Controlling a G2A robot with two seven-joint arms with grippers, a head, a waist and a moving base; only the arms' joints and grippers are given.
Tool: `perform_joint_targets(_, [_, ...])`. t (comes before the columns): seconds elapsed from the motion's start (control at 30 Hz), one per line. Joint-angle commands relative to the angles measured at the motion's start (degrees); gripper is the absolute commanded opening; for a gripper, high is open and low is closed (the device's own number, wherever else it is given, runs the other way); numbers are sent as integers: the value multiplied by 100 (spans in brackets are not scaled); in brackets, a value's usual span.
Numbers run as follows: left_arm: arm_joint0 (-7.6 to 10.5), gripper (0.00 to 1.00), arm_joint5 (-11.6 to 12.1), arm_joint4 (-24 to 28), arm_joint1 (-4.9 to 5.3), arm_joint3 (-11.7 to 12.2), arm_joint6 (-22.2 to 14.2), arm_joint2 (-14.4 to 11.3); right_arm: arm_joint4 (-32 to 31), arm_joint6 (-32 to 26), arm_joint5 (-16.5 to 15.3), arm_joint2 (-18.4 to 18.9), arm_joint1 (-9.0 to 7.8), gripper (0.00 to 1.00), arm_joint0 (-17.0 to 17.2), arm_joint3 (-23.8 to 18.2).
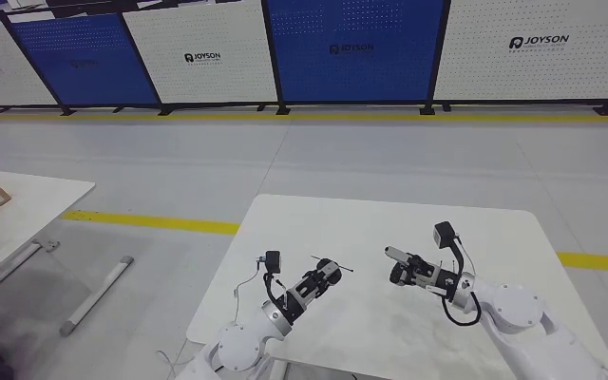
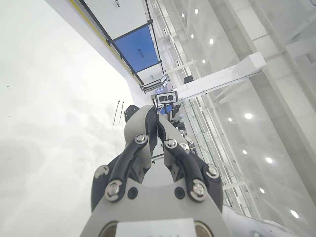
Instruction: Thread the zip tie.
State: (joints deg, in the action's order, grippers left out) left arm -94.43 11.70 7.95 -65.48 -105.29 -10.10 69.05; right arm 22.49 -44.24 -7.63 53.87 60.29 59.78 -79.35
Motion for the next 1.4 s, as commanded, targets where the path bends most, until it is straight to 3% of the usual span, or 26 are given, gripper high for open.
perform_joint_targets(0.0, [0, 0, 0, 0, 0, 0, 0, 0, -37, 47, -10, 13, -1, 100, 13, -17])
perform_joint_targets(0.13, [0, 0, 0, 0, 0, 0, 0, 0, -628, -305, 32, 273, -99, 100, -92, -112])
perform_joint_targets(0.27, [0, 0, 0, 0, 0, 0, 0, 0, -1046, -455, 303, 734, -227, 100, -167, -114])
perform_joint_targets(0.33, [0, 0, 0, 0, 0, 0, 0, 0, -1343, -794, 428, 907, -298, 100, -258, -119])
perform_joint_targets(0.47, [0, 0, 0, 0, 0, 0, 0, 0, -2064, -1630, 452, 931, -383, 100, -549, -5])
perform_joint_targets(0.57, [0, 0, 0, 0, 0, 0, 0, 0, -2681, -1657, 597, 771, -376, 100, -791, 223])
perform_joint_targets(1.03, [0, 0, 0, 0, 0, 0, 0, 0, -2681, -1657, 597, 771, -376, 100, -791, 223])
perform_joint_targets(1.17, [0, 0, 0, 0, 0, 0, 0, 0, -3059, -1809, 361, 847, -429, 100, -864, 246])
perform_joint_targets(1.37, [0, 0, 0, 0, 0, 0, 0, 0, -3812, -2646, -42, 810, -515, 100, -1186, 303])
